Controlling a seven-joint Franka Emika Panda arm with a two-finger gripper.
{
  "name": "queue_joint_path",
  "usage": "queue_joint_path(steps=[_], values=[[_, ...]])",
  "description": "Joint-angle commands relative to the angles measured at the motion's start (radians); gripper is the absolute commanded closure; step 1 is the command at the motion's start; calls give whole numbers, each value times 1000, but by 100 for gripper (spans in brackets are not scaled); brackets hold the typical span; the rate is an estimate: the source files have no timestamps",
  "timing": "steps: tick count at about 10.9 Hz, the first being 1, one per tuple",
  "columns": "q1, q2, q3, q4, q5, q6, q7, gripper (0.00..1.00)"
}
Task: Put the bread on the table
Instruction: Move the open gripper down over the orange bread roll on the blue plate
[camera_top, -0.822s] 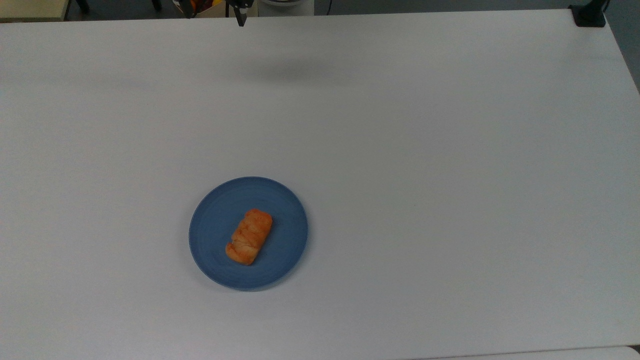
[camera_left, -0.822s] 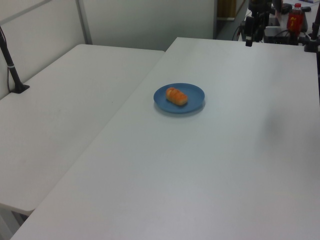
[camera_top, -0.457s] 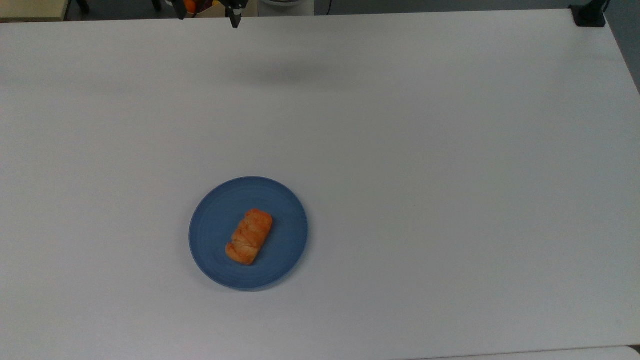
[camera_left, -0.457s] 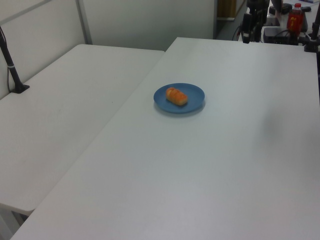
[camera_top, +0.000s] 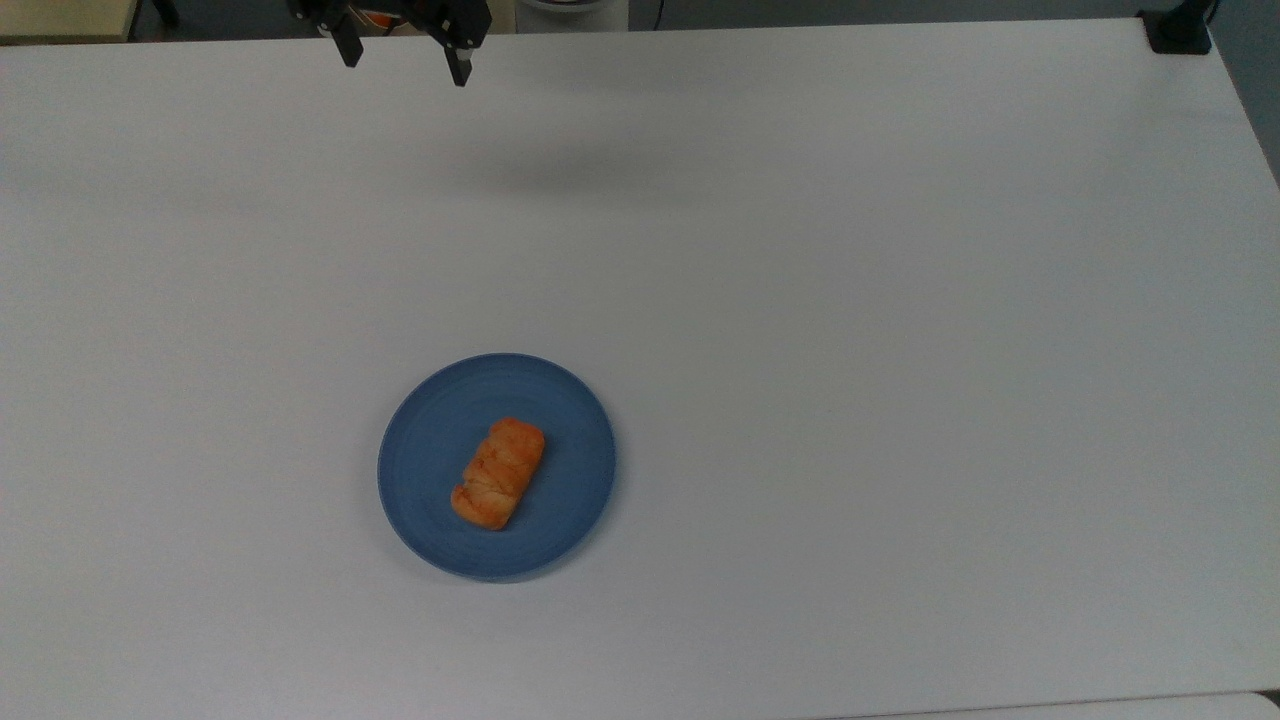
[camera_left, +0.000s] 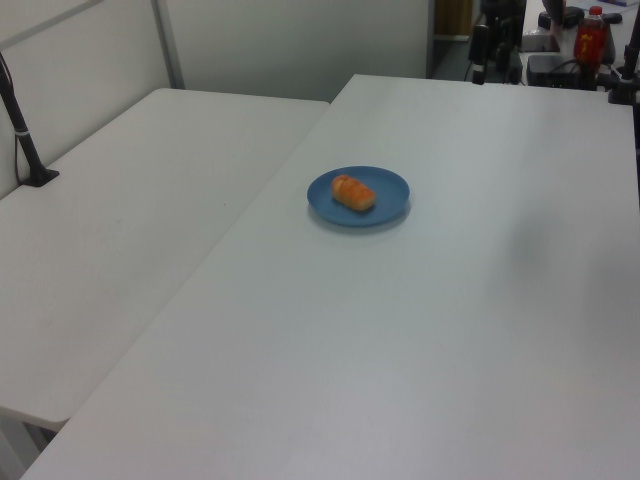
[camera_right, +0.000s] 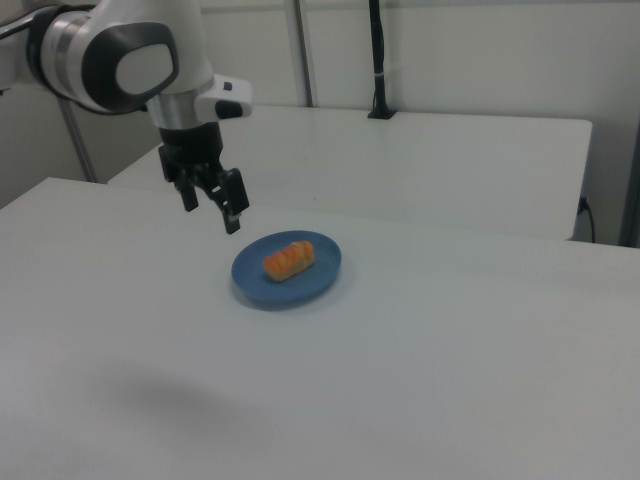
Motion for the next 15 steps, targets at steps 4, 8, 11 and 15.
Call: queue_joint_path(steps=[4, 8, 11, 15], values=[[-3, 332, 16, 247, 109, 353, 39, 0], [-1, 510, 95, 274, 82, 600, 193, 0], [15, 636, 95, 342, 48, 643, 230, 0], [15, 705, 95, 334, 5, 708, 238, 0]])
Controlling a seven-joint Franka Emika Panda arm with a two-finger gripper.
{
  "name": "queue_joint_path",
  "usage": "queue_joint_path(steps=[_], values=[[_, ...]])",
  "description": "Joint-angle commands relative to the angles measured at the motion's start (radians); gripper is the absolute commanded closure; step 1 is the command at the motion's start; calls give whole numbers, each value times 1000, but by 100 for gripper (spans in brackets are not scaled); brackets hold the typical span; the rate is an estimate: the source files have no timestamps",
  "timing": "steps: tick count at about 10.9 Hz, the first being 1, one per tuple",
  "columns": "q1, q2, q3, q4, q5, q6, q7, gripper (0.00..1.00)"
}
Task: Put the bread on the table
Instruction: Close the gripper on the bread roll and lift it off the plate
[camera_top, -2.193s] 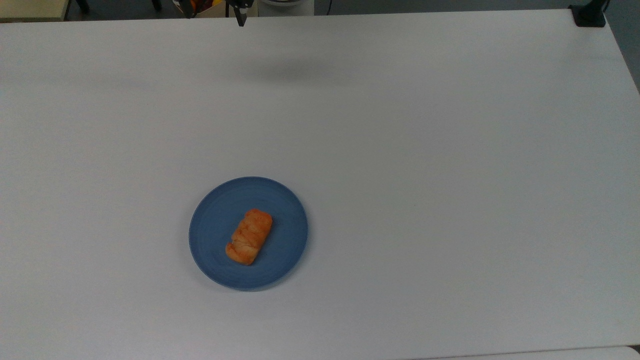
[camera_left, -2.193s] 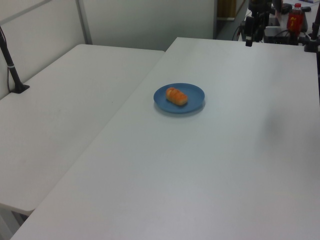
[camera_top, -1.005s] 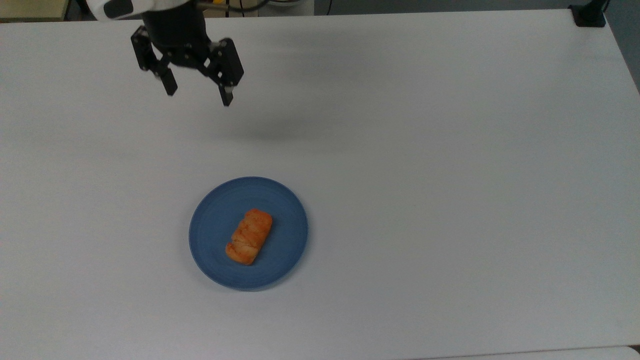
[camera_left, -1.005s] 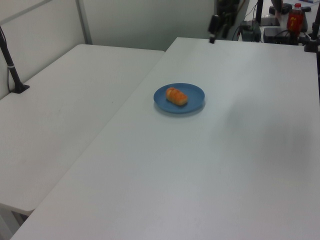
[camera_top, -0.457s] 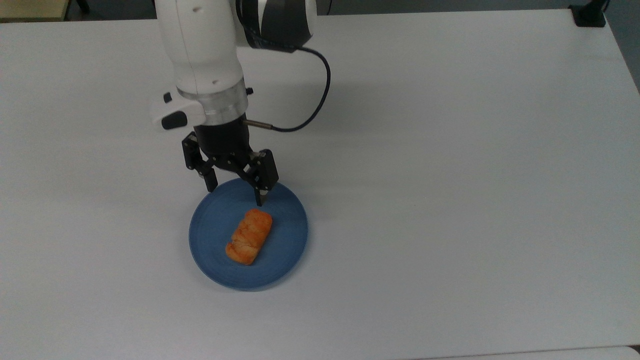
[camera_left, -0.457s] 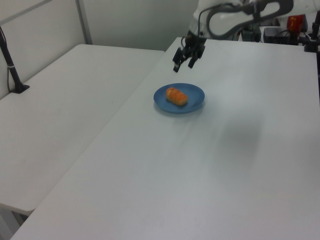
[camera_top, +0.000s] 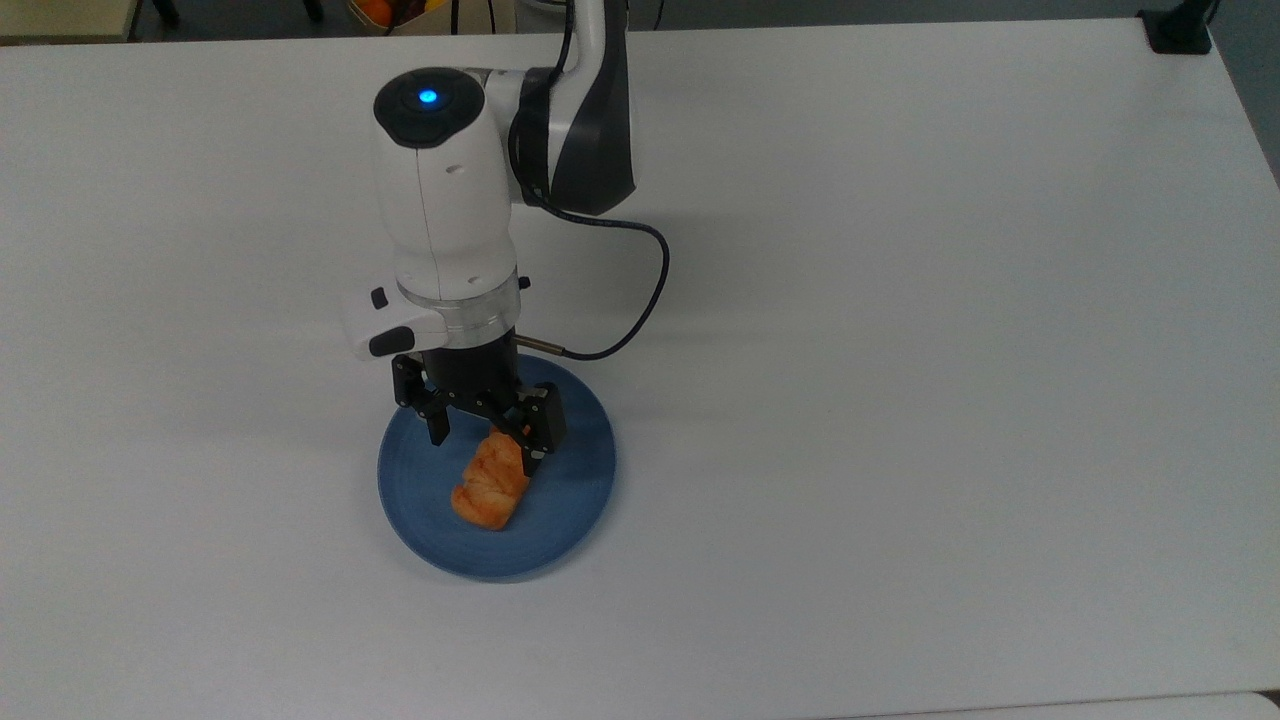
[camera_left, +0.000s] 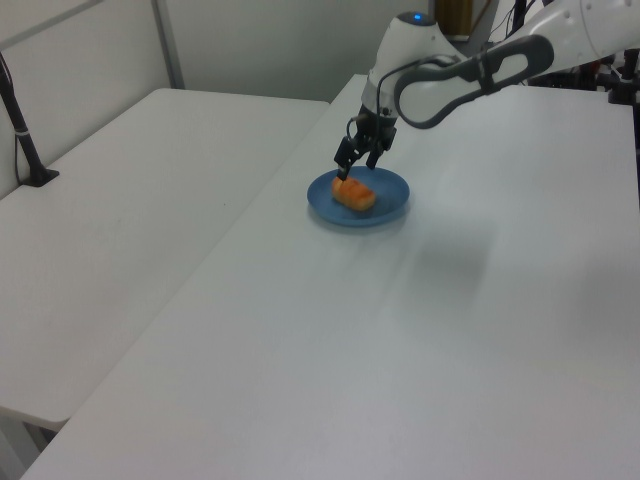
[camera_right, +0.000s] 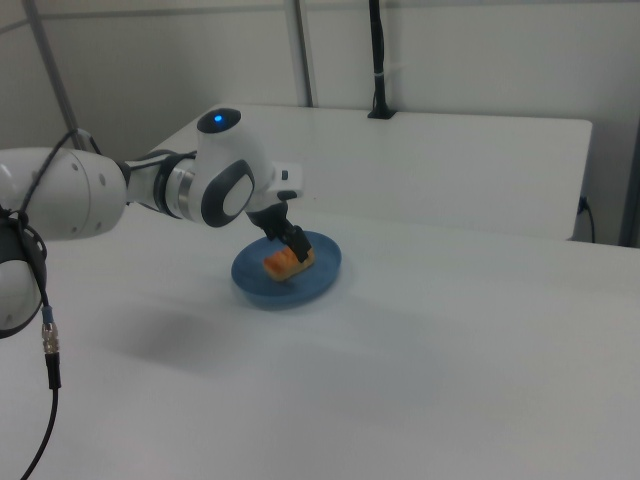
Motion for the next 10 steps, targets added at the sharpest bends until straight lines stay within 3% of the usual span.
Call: queue_joint_path(steps=[1, 5, 6, 8, 10], values=[[5, 37, -1, 23, -19, 43, 48, 0], [24, 66, -2, 23, -21, 50, 75, 0], [28, 69, -2, 23, -21, 49, 75, 8], [28, 69, -2, 23, -46, 50, 75, 34], [28, 69, -2, 23, -71, 50, 70, 78]])
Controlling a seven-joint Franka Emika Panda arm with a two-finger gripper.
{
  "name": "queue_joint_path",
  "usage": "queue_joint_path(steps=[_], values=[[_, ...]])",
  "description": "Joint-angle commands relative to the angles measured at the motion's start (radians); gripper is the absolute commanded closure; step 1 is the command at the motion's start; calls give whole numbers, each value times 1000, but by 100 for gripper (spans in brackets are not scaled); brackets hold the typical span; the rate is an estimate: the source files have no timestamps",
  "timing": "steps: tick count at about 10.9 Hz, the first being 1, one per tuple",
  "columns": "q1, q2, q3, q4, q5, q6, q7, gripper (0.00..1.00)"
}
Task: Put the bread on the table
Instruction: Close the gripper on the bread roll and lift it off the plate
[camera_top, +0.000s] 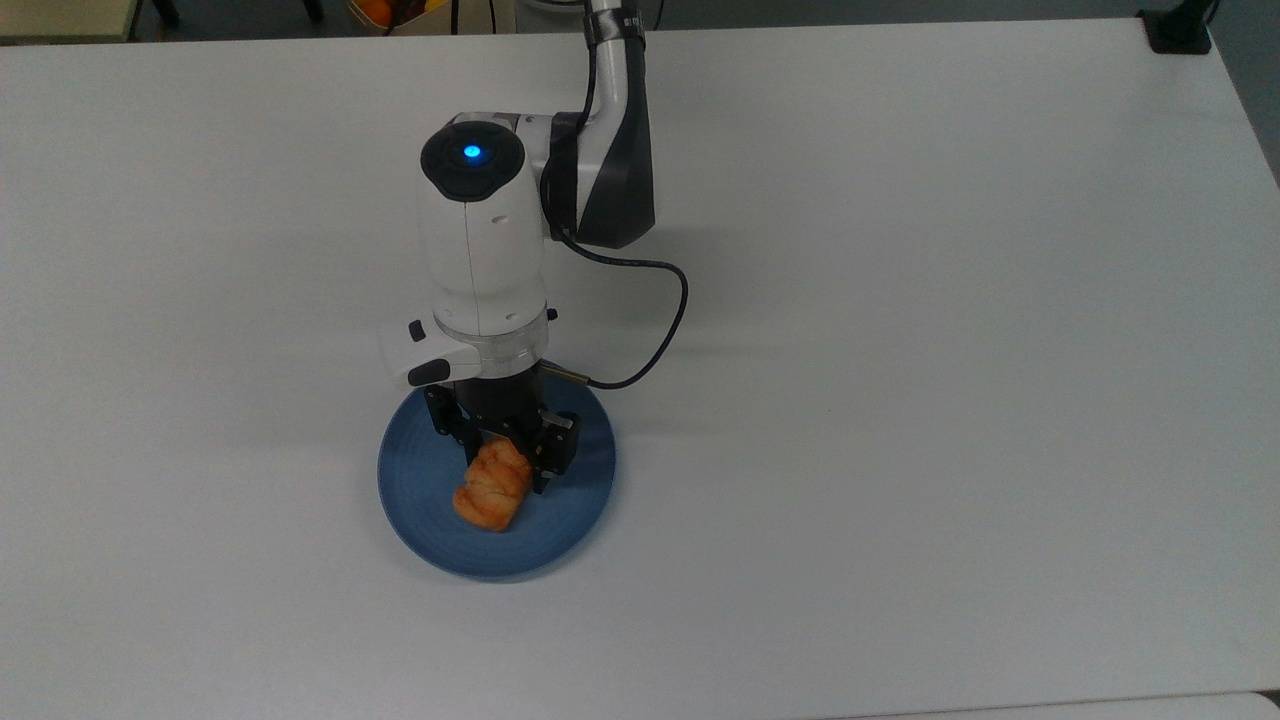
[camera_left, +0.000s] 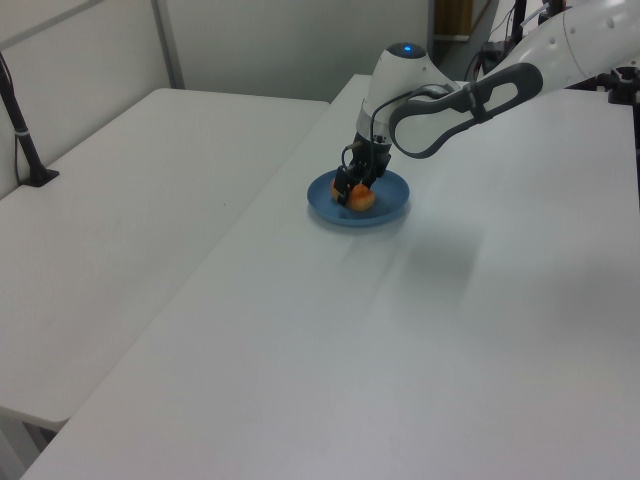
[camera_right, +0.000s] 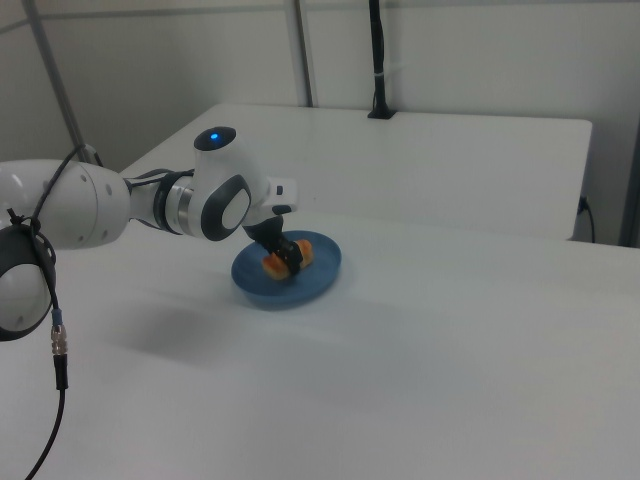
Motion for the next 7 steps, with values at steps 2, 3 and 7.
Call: queue_joint_path(steps=[2, 3, 7], values=[[5, 3, -3, 15, -38, 14, 12, 100], [5, -1, -3, 13, -55, 14, 10, 100], [-15, -122, -3, -43, -80, 4, -10, 100]])
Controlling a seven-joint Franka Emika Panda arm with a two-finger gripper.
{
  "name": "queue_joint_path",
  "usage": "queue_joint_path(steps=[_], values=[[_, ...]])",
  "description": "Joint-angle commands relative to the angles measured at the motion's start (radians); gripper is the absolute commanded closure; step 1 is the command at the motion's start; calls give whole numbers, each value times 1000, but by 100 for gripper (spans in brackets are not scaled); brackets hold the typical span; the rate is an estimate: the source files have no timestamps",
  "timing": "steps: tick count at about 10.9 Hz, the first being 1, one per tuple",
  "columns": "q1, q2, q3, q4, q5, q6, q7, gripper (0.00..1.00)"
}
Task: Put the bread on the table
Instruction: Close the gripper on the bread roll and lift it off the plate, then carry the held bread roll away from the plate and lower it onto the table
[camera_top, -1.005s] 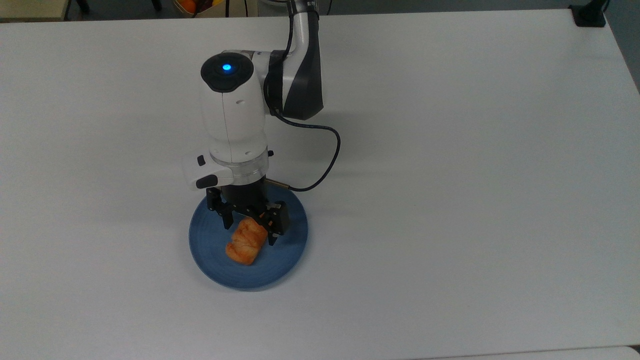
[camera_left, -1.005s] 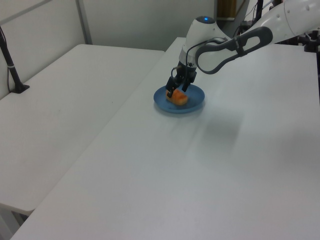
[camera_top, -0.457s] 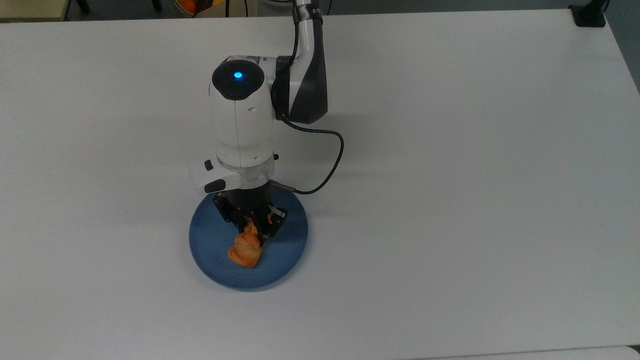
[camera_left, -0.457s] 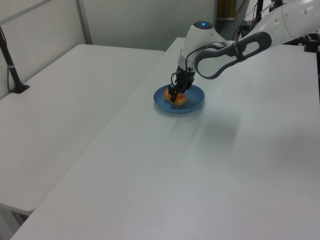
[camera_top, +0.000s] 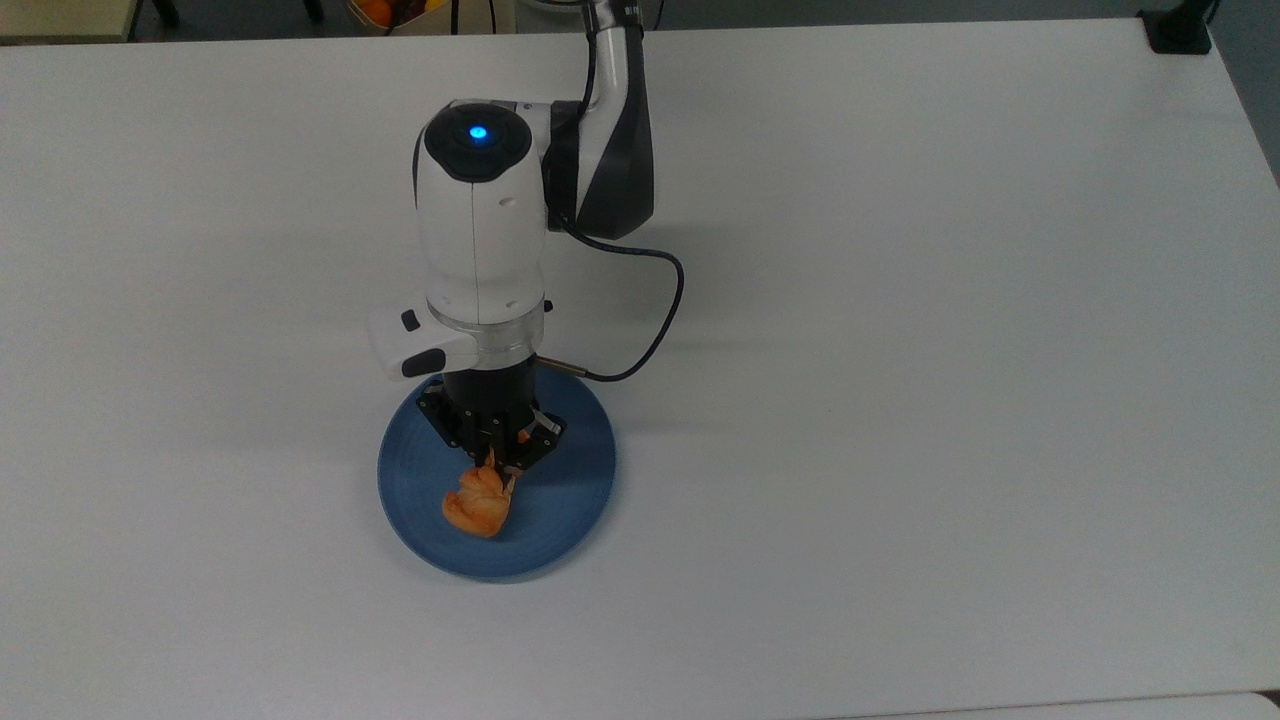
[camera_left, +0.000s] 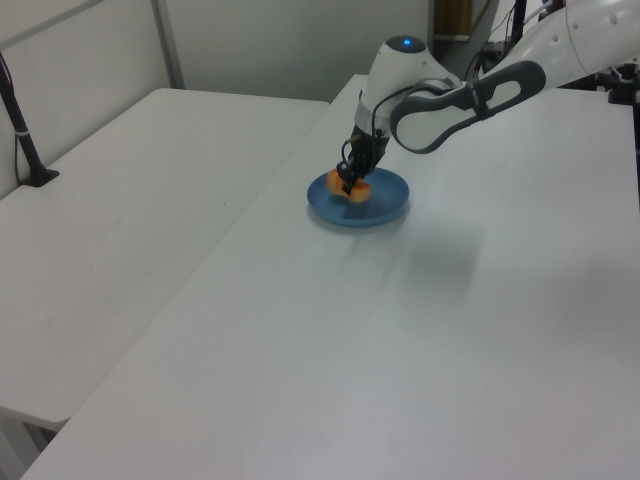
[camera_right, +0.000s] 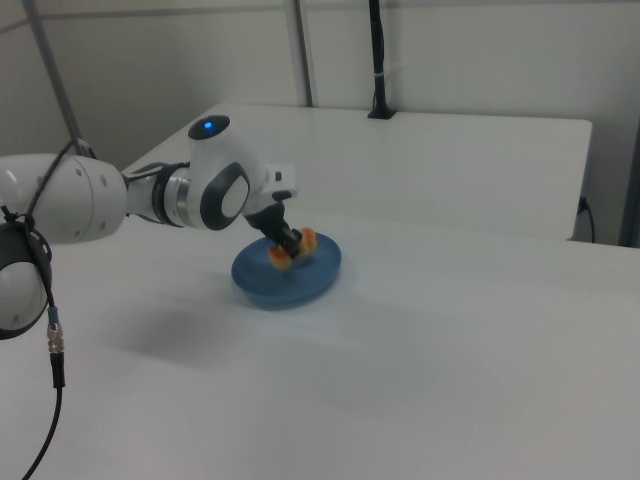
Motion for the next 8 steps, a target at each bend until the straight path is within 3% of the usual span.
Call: queue_joint_path(steps=[1, 4, 8], values=[[-14, -153, -1, -100, -7, 2, -16, 100], [-4, -317, 0, -218, 2, -4, -15, 100], [9, -518, 95, -359, 4, -106, -1, 100]])
